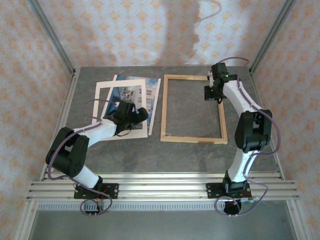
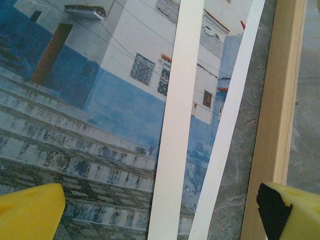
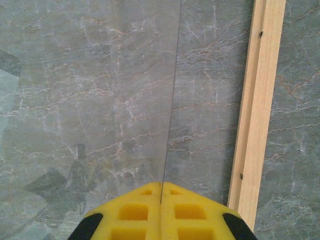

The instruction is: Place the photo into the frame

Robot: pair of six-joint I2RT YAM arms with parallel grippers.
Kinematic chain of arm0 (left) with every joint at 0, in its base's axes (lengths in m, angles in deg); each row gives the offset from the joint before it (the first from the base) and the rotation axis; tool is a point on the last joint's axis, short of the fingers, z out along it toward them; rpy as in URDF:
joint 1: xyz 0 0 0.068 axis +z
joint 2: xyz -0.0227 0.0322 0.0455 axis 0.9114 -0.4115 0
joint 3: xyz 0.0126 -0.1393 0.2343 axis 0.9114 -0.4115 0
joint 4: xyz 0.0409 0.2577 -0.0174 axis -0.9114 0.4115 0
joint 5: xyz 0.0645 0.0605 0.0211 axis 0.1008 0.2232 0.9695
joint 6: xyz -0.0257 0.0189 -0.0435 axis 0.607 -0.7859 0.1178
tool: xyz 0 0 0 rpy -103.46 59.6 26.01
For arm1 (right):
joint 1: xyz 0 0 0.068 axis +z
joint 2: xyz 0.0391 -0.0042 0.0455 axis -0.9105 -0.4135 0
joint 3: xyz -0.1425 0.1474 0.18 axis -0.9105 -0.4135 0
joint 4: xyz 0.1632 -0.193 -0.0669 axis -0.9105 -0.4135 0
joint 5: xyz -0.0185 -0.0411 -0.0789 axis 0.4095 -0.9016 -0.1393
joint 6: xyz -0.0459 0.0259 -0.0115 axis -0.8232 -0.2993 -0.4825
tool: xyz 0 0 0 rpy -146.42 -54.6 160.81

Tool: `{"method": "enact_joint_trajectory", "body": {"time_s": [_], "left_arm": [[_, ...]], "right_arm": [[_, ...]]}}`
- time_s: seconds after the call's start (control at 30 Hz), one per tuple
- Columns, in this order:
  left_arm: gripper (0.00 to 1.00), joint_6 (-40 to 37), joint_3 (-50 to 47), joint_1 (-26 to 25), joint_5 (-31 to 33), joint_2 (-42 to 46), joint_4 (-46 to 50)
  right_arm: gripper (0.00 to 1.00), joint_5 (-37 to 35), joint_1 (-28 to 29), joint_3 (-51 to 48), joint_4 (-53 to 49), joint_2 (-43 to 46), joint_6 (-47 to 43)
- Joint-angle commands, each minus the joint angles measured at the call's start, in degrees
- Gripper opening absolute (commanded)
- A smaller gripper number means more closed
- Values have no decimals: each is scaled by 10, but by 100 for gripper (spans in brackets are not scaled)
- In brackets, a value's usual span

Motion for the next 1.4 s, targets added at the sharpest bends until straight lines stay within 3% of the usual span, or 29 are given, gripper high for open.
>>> {"method": "enact_joint_trajectory", "body": {"time_s": [0.0, 1.37], "left_arm": [[100, 5, 6, -1, -3, -9, -8], [100, 2, 11, -2, -3, -7, -6]], "right_arm": [[0, -12, -8, 7, 1, 7, -6], [0, -19, -9, -39, 31, 42, 34]]}}
